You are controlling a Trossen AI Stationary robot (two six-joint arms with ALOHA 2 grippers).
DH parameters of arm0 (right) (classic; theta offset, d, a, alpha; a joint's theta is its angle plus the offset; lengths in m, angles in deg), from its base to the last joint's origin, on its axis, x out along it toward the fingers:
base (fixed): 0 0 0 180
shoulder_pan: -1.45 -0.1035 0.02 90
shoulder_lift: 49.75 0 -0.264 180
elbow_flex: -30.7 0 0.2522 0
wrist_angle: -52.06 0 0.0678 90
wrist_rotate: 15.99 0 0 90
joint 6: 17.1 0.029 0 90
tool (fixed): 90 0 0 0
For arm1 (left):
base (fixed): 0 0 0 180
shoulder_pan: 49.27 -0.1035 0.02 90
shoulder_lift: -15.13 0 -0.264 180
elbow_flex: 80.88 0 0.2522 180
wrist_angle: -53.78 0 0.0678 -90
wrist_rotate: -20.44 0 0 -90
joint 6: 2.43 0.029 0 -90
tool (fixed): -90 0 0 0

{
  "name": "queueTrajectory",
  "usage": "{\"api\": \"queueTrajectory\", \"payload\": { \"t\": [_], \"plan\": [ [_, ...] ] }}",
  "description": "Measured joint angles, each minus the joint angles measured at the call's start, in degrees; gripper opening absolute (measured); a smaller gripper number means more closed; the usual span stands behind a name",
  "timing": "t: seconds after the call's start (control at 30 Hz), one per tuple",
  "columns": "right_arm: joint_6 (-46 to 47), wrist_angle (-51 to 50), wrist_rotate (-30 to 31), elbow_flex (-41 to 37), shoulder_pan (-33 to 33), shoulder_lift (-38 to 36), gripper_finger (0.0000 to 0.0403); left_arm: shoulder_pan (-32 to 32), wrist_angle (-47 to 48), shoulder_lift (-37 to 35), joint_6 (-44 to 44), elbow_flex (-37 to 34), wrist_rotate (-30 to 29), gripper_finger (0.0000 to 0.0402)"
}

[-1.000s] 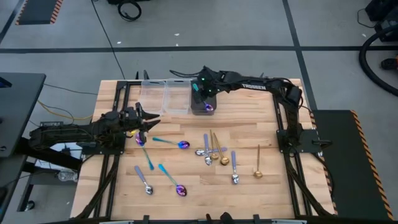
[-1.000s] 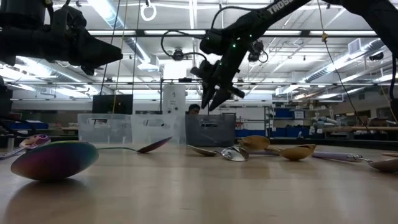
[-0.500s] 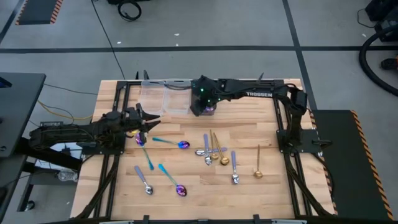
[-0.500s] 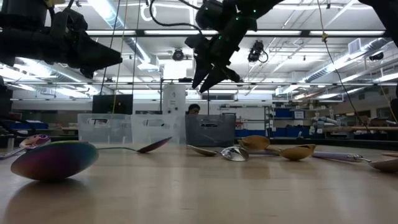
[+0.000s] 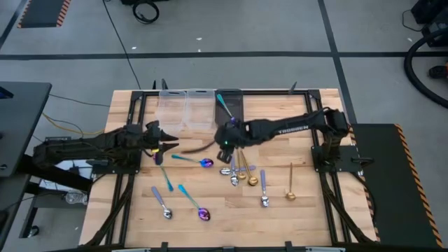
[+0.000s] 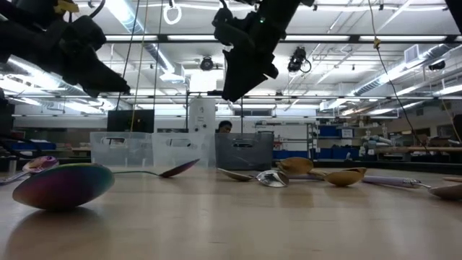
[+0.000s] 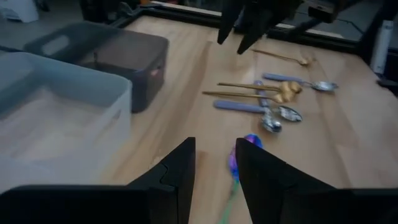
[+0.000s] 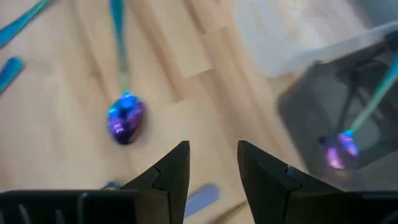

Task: Sort silverware by color (type)
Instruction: Put the violet spoon into the left transparent bin

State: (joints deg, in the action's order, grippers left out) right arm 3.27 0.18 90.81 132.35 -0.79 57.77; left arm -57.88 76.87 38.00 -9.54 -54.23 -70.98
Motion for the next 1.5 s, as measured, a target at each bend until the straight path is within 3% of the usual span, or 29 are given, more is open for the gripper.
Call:
{"api": "queueTrajectory", "payload": {
  "t": [0.27,0.67,1.0,1.1,1.3,1.5],
  "plan": [
    [1.29,11.5,0.15,-7.45,-4.73,-0.02,0.0144,6.33,-0.12,0.38,-7.82,0.0,-0.04,0.0123],
    [5.41,15.77,7.44,-12.73,-8.62,-0.02,0.0144,16.85,-2.64,9.48,-13.91,0.02,-2.13,0.0123],
    [5.41,15.96,13.18,-12.78,-11.71,0.03,0.0144,31.59,-4.81,15.0,-16.81,0.02,9.06,0.012],
    [5.42,15.83,14.27,-12.78,-11.67,0.04,0.0144,36.05,-5.17,15.86,-19.49,0.78,6.8,0.0113],
    [5.42,15.62,15.2,-13.57,-11.56,0.07,0.0144,42.95,3.11,21.32,-25.28,6.64,1.24,0.0101],
    [5.58,15.57,15.31,-14.09,-11.52,0.11,0.0144,47.6,9.98,29.58,-23.93,12.24,-1.04,0.0101]
  ]
}}
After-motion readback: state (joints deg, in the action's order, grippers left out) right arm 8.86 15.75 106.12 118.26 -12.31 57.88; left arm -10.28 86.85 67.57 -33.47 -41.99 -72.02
